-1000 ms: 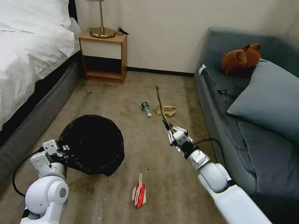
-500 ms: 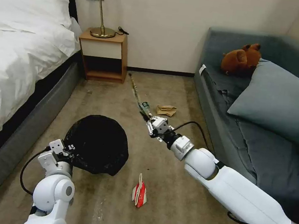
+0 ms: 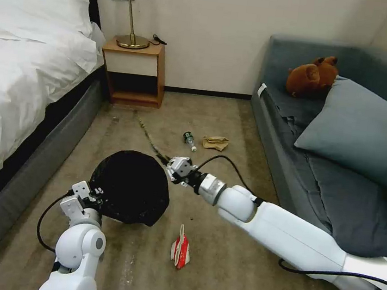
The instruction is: Pick up the trash bin, then pick up the garbage on the floor and place it into the trash bin.
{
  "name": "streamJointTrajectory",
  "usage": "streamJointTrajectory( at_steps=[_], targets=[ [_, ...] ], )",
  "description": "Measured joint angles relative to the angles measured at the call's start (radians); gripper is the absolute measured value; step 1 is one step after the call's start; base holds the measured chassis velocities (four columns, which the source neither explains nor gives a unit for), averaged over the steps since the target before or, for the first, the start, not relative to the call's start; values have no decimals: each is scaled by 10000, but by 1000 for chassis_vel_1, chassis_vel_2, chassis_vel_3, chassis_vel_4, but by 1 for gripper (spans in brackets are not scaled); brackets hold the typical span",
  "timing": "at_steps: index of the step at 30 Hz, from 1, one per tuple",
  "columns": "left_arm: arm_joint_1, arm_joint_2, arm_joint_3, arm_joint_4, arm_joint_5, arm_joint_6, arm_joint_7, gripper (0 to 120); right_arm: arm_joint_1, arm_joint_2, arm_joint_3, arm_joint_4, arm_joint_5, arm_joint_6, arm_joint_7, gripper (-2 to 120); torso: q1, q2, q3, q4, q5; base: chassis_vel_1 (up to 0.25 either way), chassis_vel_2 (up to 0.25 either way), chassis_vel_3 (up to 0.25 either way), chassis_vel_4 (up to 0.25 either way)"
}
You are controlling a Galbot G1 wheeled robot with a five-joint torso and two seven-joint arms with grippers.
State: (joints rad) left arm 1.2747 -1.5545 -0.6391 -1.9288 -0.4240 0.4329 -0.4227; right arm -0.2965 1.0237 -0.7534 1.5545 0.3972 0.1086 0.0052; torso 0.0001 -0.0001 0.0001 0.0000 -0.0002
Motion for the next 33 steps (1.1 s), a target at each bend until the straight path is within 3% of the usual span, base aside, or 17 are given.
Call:
streamJointTrajectory(
  at_steps=[5, 14, 33],
  targets=[
    [-169, -52, -12, 255, -25, -94, 34, 2, 11, 1229, -582, -1088, -109, 240, -55, 0, -1, 0, -1, 1, -1, 0, 0, 0, 0],
    [-21, -72, 6, 151, -35, -151, 55, 2, -331, 2115, -812, -1855, -245, 368, 142, 0, -1, 0, -1, 1, 2, 0, 0, 0, 0],
    [102, -248, 361, -260, 187, -92, 18, 2, -13, 2653, -1257, -3534, -99, 405, 214, 0, -1, 0, -1, -1, 2, 0, 0, 0, 0]
  ],
)
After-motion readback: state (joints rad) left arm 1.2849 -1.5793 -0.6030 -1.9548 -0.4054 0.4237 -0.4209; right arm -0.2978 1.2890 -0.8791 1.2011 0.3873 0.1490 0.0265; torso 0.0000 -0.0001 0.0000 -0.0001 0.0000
